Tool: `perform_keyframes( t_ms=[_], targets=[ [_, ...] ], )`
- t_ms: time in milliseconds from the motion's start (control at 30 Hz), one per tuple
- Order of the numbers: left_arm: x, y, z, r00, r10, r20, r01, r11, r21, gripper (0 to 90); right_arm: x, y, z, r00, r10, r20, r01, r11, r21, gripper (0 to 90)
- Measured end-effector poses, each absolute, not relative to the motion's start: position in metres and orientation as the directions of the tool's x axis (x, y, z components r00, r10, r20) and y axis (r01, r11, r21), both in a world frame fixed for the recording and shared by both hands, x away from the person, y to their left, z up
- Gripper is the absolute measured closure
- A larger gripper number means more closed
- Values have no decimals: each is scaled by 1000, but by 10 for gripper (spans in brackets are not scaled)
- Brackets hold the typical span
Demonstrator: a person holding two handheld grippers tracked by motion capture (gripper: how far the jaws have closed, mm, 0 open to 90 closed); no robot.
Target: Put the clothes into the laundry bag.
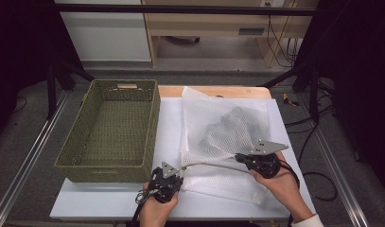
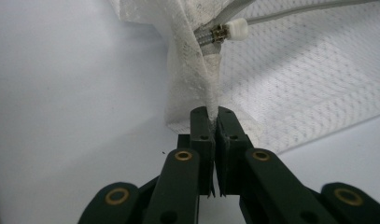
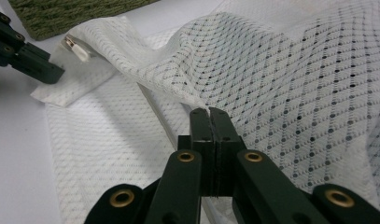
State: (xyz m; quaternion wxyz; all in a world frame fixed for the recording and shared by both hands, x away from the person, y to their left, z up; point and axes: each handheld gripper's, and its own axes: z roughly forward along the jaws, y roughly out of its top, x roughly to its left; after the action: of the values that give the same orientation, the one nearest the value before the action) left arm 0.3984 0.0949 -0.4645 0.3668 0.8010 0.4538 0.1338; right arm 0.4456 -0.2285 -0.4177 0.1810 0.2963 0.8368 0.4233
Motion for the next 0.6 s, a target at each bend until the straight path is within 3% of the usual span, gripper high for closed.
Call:
perform_keyframes(
  t_ms=[600],
  targets=[
    [368, 101, -448, 608, 782, -138, 608, -346, 715, 891, 416, -229, -433, -786, 617, -47, 354, 511, 783, 900]
  ],
)
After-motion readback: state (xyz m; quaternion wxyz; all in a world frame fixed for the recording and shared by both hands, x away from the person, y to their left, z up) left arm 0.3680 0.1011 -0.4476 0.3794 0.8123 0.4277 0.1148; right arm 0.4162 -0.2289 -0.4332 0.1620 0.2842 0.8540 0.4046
